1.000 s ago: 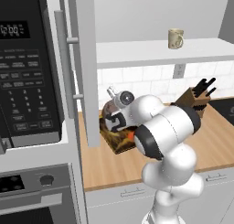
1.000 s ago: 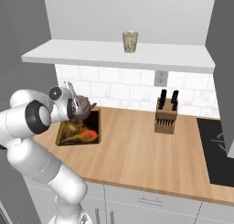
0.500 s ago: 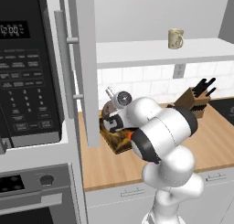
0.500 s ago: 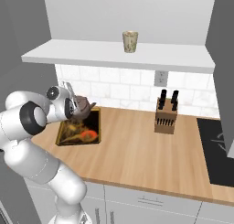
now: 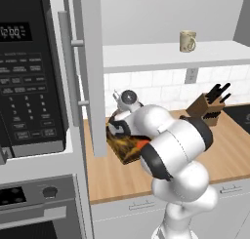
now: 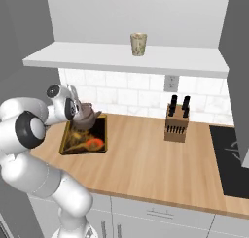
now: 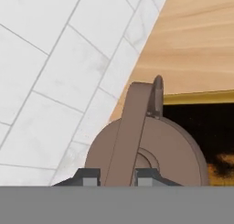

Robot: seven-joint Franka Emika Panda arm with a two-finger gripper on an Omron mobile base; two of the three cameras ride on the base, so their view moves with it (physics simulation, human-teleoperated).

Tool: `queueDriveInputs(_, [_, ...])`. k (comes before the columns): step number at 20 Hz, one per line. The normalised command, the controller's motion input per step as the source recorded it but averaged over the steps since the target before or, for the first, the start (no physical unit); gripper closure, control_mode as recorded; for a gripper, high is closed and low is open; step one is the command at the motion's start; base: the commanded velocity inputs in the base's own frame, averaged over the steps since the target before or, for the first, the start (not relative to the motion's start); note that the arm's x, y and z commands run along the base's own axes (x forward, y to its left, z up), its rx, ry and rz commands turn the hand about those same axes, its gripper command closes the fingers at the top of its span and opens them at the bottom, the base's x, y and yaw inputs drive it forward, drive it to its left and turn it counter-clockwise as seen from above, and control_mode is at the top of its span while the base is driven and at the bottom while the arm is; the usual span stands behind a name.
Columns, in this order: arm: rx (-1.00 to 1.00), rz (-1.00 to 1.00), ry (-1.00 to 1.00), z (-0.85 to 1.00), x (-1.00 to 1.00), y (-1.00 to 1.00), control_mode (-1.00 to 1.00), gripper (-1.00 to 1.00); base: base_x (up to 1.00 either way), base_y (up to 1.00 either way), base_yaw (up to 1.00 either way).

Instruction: Pick the kettle from the counter and place it on the tray. Then pick the mug from the cabinet and place it on the tray. Then close the cabinet doors.

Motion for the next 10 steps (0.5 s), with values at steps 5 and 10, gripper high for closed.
queueDriveInputs(5, [-0.02,-0.05,0.05,0.01,-0.03,0.0,-1.0,1.0,0.0,0.0,0.0])
queueDriveInputs(10, [-0.01,-0.01,0.0,-0.21,0.0,0.0,-1.0,1.0,0.0,0.0,0.0])
